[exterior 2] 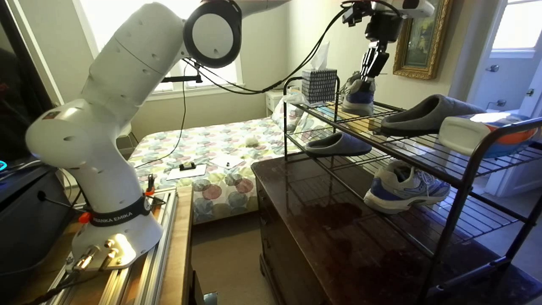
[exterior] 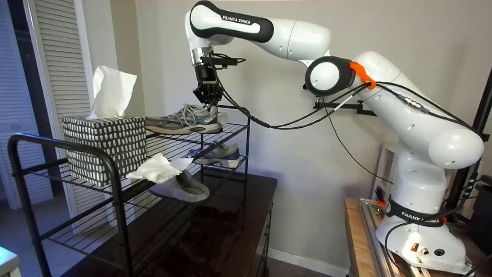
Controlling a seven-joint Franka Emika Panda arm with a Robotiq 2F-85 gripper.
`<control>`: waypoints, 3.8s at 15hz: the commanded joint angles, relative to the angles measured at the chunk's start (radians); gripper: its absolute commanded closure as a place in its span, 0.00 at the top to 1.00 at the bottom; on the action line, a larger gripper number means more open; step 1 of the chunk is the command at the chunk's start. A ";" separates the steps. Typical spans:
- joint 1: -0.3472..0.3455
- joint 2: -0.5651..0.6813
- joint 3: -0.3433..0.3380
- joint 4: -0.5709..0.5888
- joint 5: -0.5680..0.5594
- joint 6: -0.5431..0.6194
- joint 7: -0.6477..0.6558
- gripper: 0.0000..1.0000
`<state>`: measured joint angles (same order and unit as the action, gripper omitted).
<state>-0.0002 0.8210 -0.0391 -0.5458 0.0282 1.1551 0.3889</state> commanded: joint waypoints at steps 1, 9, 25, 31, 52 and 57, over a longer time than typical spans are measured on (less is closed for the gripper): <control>-0.030 -0.083 0.013 -0.059 0.088 -0.001 0.180 0.05; -0.022 -0.152 -0.009 -0.126 0.086 0.030 0.412 0.05; -0.039 -0.306 -0.037 -0.255 0.007 -0.029 0.327 0.05; -0.109 -0.492 -0.039 -0.493 0.086 0.010 0.270 0.05; -0.088 -0.528 -0.068 -0.762 -0.377 -0.066 -0.206 0.05; -0.062 -0.485 -0.069 -0.785 -0.579 -0.119 -0.338 0.05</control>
<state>-0.0854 0.3132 -0.1049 -1.3213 -0.4372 1.0829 0.1073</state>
